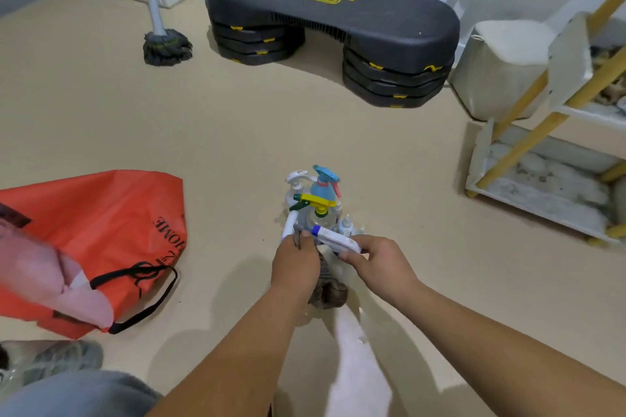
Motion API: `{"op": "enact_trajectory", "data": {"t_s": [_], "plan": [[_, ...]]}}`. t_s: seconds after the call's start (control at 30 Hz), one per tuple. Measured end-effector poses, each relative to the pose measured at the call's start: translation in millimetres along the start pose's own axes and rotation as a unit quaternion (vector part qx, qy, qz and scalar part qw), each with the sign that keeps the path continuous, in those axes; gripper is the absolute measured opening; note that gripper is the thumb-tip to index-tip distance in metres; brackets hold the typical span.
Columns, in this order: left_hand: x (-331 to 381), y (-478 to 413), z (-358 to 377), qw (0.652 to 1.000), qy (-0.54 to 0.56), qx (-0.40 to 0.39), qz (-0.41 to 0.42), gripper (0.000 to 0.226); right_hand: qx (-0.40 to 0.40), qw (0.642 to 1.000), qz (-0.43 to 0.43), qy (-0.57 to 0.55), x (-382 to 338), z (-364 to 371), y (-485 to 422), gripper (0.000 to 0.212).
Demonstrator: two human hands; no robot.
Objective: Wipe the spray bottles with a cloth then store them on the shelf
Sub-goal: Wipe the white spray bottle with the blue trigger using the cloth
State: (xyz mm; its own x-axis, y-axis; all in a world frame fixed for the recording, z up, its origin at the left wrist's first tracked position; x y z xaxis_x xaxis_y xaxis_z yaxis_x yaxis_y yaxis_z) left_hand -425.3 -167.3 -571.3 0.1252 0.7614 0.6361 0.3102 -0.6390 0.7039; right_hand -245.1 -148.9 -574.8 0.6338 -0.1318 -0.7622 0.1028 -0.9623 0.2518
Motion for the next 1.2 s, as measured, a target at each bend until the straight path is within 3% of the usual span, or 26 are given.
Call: {"op": "enact_trajectory", "data": {"t_s": [0.17, 0.33, 0.57, 0.7, 0.87, 1.0, 1.13, 1.2], "plan": [[49, 60, 15, 0.995, 0.049, -0.053, 0.064, 0.040, 0.060, 0.992, -0.043, -0.106, -53, -84, 40, 0.010], [120, 134, 17, 0.980, 0.066, -0.105, 0.156, 0.061, 0.119, 0.977, -0.061, -0.166, -89, -169, 95, 0.012], [176, 230, 46, 0.932, -0.039, -0.148, 0.328, 0.054, 0.200, 0.914, 0.005, -0.354, -89, -223, 135, 0.018], [171, 246, 69, 0.910, -0.041, -0.159, 0.380, 0.049, 0.232, 0.919, -0.023, -0.317, -88, -228, 146, 0.018], [175, 245, 65, 0.896, -0.029, -0.117, 0.426, 0.049, 0.142, 0.959, -0.094, -0.226, -107, -223, 130, 0.032], [177, 235, 61, 0.890, -0.049, -0.116, 0.438, 0.049, 0.154, 0.972, -0.124, -0.127, -105, -225, 110, 0.022], [175, 212, 62, 0.909, -0.054, -0.143, 0.388, 0.052, 0.144, 0.973, -0.138, -0.115, -92, -217, 93, 0.012], [176, 196, 51, 0.929, -0.038, -0.111, 0.350, 0.047, 0.124, 0.977, -0.136, -0.107, -84, -209, 86, 0.009]]}}
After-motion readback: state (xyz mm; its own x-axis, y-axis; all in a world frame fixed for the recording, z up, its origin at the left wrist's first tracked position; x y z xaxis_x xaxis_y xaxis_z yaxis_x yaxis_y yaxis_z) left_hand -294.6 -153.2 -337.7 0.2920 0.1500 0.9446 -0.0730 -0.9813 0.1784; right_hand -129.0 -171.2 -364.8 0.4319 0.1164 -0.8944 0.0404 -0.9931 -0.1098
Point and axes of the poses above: each hand's wrist, its own y-axis away from the middle knuckle, its own z-axis out of the palm, x = y × z, the point moved 9 cm from there along -y, towards the middle knuckle, and after that the axes turned 8 degrees about -z, right-handed, at the moved point
